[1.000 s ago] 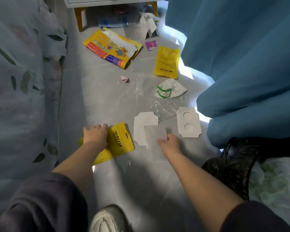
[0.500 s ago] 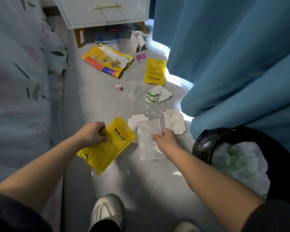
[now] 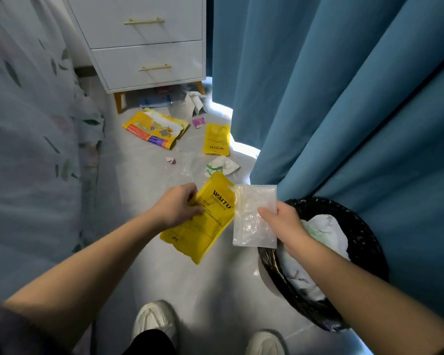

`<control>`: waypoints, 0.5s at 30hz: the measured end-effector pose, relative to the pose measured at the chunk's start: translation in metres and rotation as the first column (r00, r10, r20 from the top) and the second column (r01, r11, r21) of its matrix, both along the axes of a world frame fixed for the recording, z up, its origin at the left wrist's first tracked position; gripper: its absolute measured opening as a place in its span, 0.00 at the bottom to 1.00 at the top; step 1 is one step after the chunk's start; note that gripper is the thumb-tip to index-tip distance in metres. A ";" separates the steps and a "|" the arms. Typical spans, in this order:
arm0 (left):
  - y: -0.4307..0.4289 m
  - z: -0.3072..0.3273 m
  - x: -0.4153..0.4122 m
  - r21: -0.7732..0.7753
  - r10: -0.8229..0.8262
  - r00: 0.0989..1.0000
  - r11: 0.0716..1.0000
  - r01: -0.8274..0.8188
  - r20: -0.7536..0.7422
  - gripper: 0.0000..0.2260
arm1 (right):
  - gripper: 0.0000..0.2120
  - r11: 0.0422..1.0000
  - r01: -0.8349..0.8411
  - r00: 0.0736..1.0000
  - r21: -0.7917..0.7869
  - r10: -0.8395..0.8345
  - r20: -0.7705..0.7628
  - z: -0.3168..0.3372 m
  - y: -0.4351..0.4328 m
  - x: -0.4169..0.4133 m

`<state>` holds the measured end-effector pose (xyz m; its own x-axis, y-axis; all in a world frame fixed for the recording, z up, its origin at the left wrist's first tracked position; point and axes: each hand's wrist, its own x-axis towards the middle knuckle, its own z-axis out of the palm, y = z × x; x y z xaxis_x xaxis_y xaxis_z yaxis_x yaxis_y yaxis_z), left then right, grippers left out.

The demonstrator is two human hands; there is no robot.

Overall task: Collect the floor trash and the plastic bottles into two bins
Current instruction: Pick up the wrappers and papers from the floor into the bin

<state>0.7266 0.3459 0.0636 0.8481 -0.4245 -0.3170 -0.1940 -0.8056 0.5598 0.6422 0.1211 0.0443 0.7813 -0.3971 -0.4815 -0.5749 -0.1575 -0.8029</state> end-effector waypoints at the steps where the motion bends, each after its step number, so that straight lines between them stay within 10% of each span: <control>1: -0.011 0.006 -0.003 -0.043 0.005 1.000 0.999 -0.006 -0.013 0.10 | 0.07 1.000 0.020 1.000 0.003 -0.020 0.004 0.007 -0.010 -0.005; 15: -0.186 -0.007 -0.068 -0.145 0.013 0.980 0.989 -0.042 -0.197 0.09 | 0.06 0.963 0.236 0.971 -0.126 -0.240 -0.013 0.011 -0.135 -0.088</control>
